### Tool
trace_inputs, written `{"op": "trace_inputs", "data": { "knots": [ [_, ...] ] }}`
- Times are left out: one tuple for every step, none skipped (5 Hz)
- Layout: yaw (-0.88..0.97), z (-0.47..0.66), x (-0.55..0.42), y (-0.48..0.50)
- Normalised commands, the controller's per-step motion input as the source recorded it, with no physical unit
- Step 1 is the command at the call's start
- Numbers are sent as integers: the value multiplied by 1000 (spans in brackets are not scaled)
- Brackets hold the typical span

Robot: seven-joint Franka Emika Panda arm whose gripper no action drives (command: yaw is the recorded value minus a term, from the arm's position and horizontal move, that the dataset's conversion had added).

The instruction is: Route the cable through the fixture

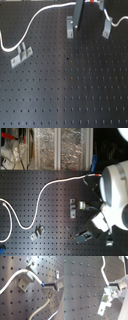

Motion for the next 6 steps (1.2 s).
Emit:
{"op": "trace_inputs", "data": {
  "knots": [
    [0, -1, 30, -67],
    [-29, 112, -49, 50],
    [-6, 207, -38, 156],
    [0, 288, -142, 210],
    [0, 138, -123, 151],
    [0, 6, 67, 123]
  ]
}}
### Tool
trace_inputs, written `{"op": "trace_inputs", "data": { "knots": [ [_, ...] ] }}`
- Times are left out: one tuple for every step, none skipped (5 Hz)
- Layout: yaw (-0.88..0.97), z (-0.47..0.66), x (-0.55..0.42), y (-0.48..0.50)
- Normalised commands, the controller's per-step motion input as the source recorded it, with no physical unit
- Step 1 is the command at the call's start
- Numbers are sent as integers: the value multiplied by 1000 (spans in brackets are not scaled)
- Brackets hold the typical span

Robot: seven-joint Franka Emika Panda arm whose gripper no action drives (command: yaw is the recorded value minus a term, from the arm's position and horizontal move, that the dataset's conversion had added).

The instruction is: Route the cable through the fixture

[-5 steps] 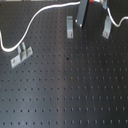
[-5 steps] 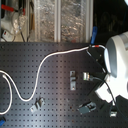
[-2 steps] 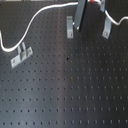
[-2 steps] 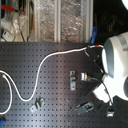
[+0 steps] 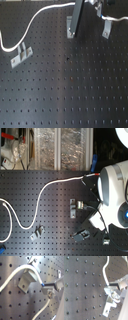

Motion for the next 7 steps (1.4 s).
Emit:
{"op": "trace_inputs", "data": {
  "knots": [
    [0, -1, 73, 72],
    [0, 77, 186, 12],
    [0, 194, 15, -14],
    [0, 136, -34, 104],
    [-57, 70, -164, 461],
    [0, 3, -223, 580],
    [0, 5, -228, 499]
  ]
}}
